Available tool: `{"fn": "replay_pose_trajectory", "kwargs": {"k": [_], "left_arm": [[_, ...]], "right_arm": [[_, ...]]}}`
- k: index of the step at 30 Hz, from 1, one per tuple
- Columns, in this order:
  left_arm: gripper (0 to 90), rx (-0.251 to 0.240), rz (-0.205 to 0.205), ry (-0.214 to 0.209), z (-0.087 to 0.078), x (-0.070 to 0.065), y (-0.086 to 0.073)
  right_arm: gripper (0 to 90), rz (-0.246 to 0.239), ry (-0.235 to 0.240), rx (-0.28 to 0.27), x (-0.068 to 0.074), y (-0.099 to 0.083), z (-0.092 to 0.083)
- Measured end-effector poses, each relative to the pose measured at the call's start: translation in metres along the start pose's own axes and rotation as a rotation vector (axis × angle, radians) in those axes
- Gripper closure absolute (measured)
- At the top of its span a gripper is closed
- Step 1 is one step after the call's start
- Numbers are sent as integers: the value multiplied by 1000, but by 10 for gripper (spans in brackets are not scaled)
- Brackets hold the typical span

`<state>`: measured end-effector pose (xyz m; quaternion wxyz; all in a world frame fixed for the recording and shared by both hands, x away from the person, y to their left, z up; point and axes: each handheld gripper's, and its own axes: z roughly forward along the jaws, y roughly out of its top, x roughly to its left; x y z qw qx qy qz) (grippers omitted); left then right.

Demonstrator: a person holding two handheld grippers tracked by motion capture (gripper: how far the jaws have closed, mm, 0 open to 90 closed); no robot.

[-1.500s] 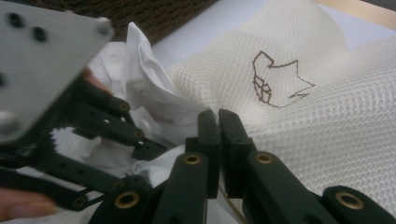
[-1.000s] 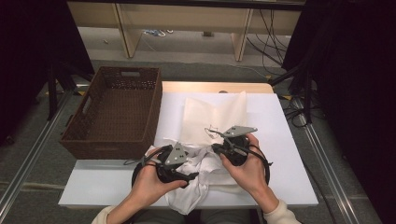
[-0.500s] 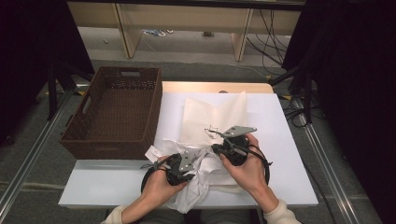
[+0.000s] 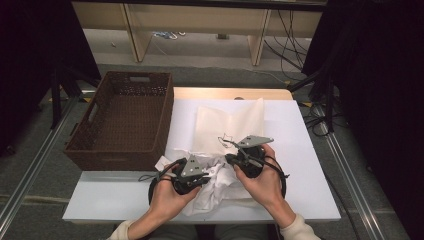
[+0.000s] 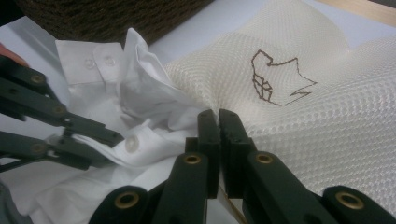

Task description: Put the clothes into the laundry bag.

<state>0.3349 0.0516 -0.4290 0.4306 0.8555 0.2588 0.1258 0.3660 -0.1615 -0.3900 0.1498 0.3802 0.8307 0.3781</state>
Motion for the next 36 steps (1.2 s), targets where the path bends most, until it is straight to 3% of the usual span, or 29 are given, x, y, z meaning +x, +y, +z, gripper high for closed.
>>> {"fn": "replay_pose_trajectory", "kwargs": {"k": [1, 4, 5, 6, 7, 9, 11, 12, 15, 17, 18, 19, 21, 22, 24, 25, 26, 28, 30, 32, 33, 34, 35, 36], "left_arm": [[856, -18, 7, 1, -1, -2, 3], [856, -37, 42, 3, 3, -6, 10], [856, -35, 45, 3, 5, -6, 12], [856, -38, 56, 11, 9, -5, 13], [855, -36, 52, 5, 11, -4, 14], [855, -30, 45, 8, 18, -1, 16], [854, -24, 51, 55, 24, 4, 16], [854, -23, 46, 41, 27, 6, 16], [851, -6, 64, 72, 35, 11, 13], [849, 0, 55, 82, 41, 13, 8], [846, 5, 61, 81, 44, 15, 6], [841, 5, 62, 100, 46, 17, 2], [831, 4, 57, 92, 47, 20, -1], [818, 1, 47, 89, 47, 21, -2], [758, 7, 64, 92, 43, 21, -2], [706, 1, 63, 81, 41, 20, -2], [655, -1, 58, 73, 38, 20, -2], [559, -32, 43, 63, 31, 19, -2], [482, -50, 32, 48, 21, 17, -4], [424, -65, 14, 48, 13, 15, -7], [407, -74, 9, 55, 8, 14, -7], [398, -83, 10, 59, 3, 13, -7], [393, -92, 4, 47, -1, 10, -7], [392, -117, 4, 41, -4, 8, -6]], "right_arm": [[891, 22, 0, -1, 2, 0, -1], [892, -15, -10, -20, 1, 1, 0], [892, 30, -5, -2, 4, 0, -1], [892, 7, -4, -9, 3, 1, -1], [892, 38, -4, -3, 6, 1, -1], [892, 28, 2, 4, 8, 1, -2], [893, 9, 3, -7, 7, 2, -1], [893, 24, 7, -1, 8, 2, -2], [893, 2, 9, -13, 6, 2, -1], [892, 23, 13, 0, 8, 2, -2], [893, -4, 12, -16, 7, 2, -1], [893, 10, 19, -11, 8, 2, -2], [892, 12, 30, -12, 10, 3, -5], [892, -1, 23, -18, 11, 4, -5], [892, -5, 23, -28, 10, 3, -5], [892, 8, 27, -21, 9, 3, -5], [891, -11, 25, -23, 6, 3, -4], [892, 32, 24, -10, 7, 3, -6], [892, 0, 27, -30, 4, 3, -6], [891, 0, 23, -29, 3, 3, -6], [891, -3, 27, -30, 2, 3, -6], [891, 28, 23, -19, 3, 3, -6], [891, 2, 21, -27, 1, 3, -6], [891, 12, 19, -28, 1, 3, -6]]}}
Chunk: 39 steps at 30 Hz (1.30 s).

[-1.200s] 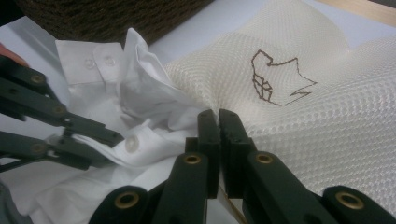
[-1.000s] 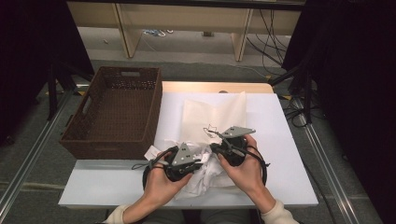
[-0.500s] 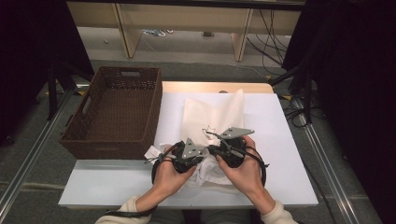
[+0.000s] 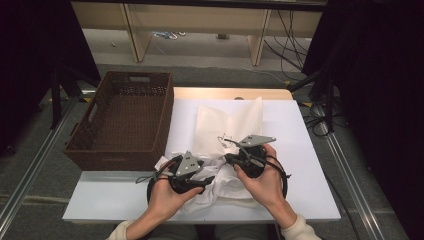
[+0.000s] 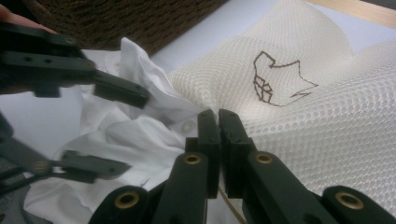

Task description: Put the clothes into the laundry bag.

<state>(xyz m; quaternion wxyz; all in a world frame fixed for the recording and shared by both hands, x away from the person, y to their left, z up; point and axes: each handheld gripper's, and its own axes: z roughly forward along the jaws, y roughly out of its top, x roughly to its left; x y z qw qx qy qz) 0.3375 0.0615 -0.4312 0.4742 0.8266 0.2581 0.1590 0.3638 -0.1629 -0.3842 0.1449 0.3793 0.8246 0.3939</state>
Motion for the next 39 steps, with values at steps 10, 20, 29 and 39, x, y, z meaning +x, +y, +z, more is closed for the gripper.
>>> {"fn": "replay_pose_trajectory", "kwargs": {"k": [10, 20, 29, 39], "left_arm": [[288, 141, 112, -22, 20, -18, -8], [511, 265, 182, -23, 54, -28, -27], [779, 242, 121, -21, 54, -22, -21], [802, 175, 66, -23, 53, -18, 0]], "right_arm": [[891, 18, 3, 6, -2, 0, 0], [891, 10, -2, 11, -3, 0, 2], [891, 4, 2, 5, -1, 0, 3], [891, -17, 1, 7, 2, 1, 0]]}}
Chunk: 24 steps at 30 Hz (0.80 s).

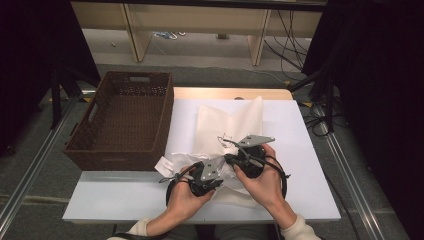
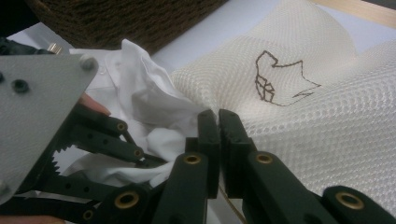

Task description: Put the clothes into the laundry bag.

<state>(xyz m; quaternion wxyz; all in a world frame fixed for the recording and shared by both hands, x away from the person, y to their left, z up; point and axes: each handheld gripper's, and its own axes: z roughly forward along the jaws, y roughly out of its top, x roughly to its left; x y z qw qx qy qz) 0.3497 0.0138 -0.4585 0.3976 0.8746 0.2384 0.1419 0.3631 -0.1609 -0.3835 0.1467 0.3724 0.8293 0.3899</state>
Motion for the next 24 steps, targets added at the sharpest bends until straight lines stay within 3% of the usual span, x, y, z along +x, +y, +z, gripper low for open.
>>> {"fn": "replay_pose_trajectory", "kwargs": {"k": [3, 5, 6, 7, 8, 10, 11, 12, 14, 15, 17, 18, 20, 21, 24], "left_arm": [[800, 15, -10, 8, 4, 4, 3], [795, 15, -63, 34, 10, 6, 2], [790, 17, -36, 46, 14, 11, 2], [778, 25, 5, 61, 16, 16, 3], [764, 23, -14, 37, 20, 18, 2], [726, 31, -6, 47, 23, 20, 1], [701, 33, -1, 31, 24, 20, 0], [669, 29, -3, 29, 24, 19, 0], [591, 32, -10, 24, 20, 17, 0], [533, 28, -13, 1, 18, 16, 0], [427, 31, 10, -5, 11, 14, 0], [386, 41, -7, -6, 4, 10, -1], [338, 14, 44, 12, -8, 10, -1], [314, 12, 57, 14, -17, 9, -2], [261, 7, 56, 34, -37, 10, -8]], "right_arm": [[891, 15, 11, 0, 2, 1, -1], [891, 28, 8, 8, 3, 1, -2], [891, -9, 8, -10, 1, 1, 0], [891, -8, 10, -8, 2, 1, 0], [891, -9, 11, -7, 1, 1, 0], [891, 1, 16, 2, 1, 1, -1], [891, 46, 18, 18, 4, 1, -2], [891, 15, 19, 6, 1, 1, -1], [891, 33, 17, 12, 1, 0, -1], [891, 34, 21, 9, 0, 0, -1], [891, 31, 17, 9, -1, 0, -2], [891, 19, 13, 3, -2, 0, -2], [890, 34, 15, 8, -3, 0, -2], [890, 13, 11, -1, -4, 0, -2], [890, 21, 15, 5, -6, 0, -2]]}}
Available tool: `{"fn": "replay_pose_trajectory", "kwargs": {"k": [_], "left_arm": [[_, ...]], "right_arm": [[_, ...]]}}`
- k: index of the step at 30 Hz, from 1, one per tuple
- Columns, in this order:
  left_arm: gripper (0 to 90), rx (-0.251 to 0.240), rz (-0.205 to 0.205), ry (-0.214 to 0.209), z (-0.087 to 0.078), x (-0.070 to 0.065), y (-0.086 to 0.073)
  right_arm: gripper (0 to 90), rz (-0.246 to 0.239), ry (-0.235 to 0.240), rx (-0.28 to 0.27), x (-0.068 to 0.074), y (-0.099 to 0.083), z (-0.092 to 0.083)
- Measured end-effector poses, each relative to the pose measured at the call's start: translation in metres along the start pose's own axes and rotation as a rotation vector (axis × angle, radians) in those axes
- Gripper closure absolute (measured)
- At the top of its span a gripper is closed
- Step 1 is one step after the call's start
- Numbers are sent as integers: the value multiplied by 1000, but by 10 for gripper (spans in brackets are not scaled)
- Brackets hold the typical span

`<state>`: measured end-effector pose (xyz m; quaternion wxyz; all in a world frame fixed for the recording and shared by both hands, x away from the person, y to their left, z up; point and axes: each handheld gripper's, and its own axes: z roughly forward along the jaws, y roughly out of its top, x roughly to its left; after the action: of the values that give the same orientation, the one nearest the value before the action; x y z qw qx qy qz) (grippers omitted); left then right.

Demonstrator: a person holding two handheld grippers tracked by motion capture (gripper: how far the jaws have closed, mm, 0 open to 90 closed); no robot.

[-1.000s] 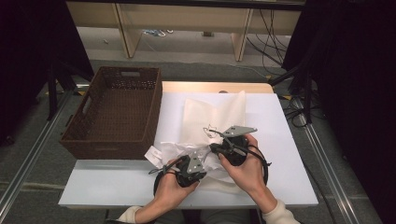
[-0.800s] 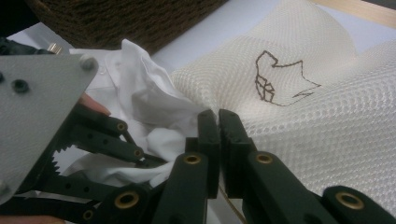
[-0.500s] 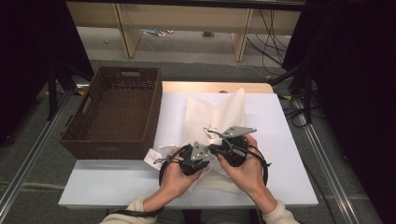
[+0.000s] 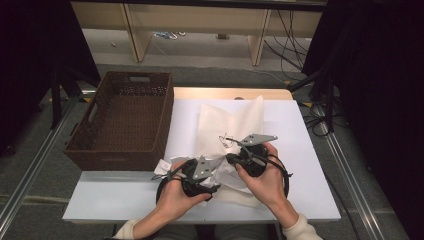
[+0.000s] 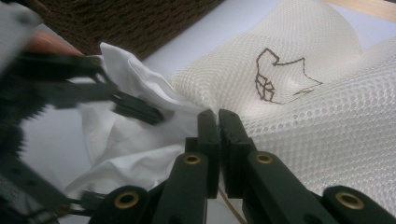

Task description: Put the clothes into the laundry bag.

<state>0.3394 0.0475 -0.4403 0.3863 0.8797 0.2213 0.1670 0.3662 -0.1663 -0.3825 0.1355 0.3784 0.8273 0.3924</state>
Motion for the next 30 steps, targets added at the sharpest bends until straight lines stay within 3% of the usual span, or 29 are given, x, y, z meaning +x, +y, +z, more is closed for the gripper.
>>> {"fn": "replay_pose_trajectory", "kwargs": {"k": [2, 3, 6, 11, 13, 14, 16, 18, 20, 23, 25, 26, 27, 29, 30], "left_arm": [[248, -19, 2, 13, -11, 2, -6], [245, -18, -13, 9, -14, 3, -9], [232, -9, -48, 17, -20, 8, -18], [221, 22, -40, 50, -18, 14, -24], [222, -1, -48, 46, -21, 14, -21], [221, -15, -51, 49, -22, 15, -20], [217, -13, -36, 77, -26, 18, -17], [208, -35, -55, 89, -25, 22, -17], [193, -40, -44, 102, -22, 28, -16], [167, -29, -27, 135, -14, 37, -16], [160, -2, -28, 128, -9, 41, -17], [161, 10, -34, 125, -7, 42, -18], [180, 38, -24, 126, -5, 44, -19], [373, 55, -15, 97, -5, 44, -22], [426, 59, -25, 90, -5, 43, -23]], "right_arm": [[890, 5, 0, 1, -1, 0, 0], [890, 27, -7, 8, 1, 0, -1], [890, 25, 0, 12, 1, 0, 0], [890, 21, -1, 15, 0, 0, 1], [890, 32, 13, 15, -1, 0, 1], [890, 26, -4, 14, -2, 0, 0], [890, 28, -3, 14, -2, 0, 0], [890, 27, 0, 15, -2, 0, 1], [890, 24, -6, 13, -1, 0, 1], [890, 37, 7, 16, -1, 0, 2], [890, 49, 8, 21, 0, -1, 2], [890, 17, -11, -1, -2, -1, 4], [890, 31, -5, 5, -2, -1, 3], [890, 30, 2, 25, -3, -1, 2], [889, 43, 2, 27, -3, -1, 1]]}}
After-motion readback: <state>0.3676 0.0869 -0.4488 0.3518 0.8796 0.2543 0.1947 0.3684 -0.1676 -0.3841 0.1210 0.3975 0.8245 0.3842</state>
